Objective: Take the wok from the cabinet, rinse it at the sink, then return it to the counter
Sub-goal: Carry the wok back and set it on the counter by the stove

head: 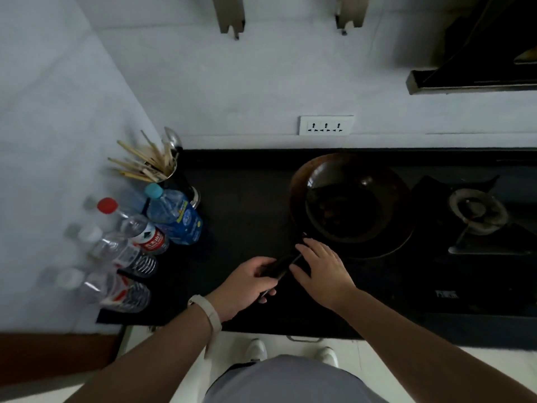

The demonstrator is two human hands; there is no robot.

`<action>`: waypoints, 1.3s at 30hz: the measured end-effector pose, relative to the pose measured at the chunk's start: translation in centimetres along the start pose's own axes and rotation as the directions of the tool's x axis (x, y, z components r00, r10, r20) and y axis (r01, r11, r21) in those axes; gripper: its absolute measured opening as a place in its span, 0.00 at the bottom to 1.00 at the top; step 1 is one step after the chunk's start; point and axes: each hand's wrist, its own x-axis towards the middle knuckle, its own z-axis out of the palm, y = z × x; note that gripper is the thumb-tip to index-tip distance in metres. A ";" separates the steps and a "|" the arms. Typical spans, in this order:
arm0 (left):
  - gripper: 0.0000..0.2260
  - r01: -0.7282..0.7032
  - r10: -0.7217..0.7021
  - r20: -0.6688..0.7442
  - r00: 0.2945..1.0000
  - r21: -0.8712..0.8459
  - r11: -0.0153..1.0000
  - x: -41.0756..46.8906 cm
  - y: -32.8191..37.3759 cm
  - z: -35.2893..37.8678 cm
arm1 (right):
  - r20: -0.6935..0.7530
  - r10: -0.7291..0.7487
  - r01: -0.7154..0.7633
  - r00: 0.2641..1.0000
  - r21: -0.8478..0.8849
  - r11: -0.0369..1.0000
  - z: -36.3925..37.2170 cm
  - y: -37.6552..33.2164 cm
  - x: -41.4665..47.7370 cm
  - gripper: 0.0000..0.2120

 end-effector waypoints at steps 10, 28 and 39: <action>0.24 -0.207 0.311 -0.110 0.944 0.535 0.819 0.3 -0.5 -3.6 | 0.005 0.032 -0.032 0.999 -0.014 0.999 -0.1 -2.4 2.7 0.30; 0.21 -0.327 0.546 -0.083 0.834 0.722 0.610 5.4 1.8 -10.5 | -0.029 0.158 -0.159 0.987 -0.034 0.987 -0.1 -6.9 9.2 0.30; 0.20 -0.374 0.568 -0.023 0.822 0.731 0.571 7.5 2.8 -12.4 | -0.083 0.243 -0.245 0.966 -0.009 0.970 0.8 -7.9 10.6 0.29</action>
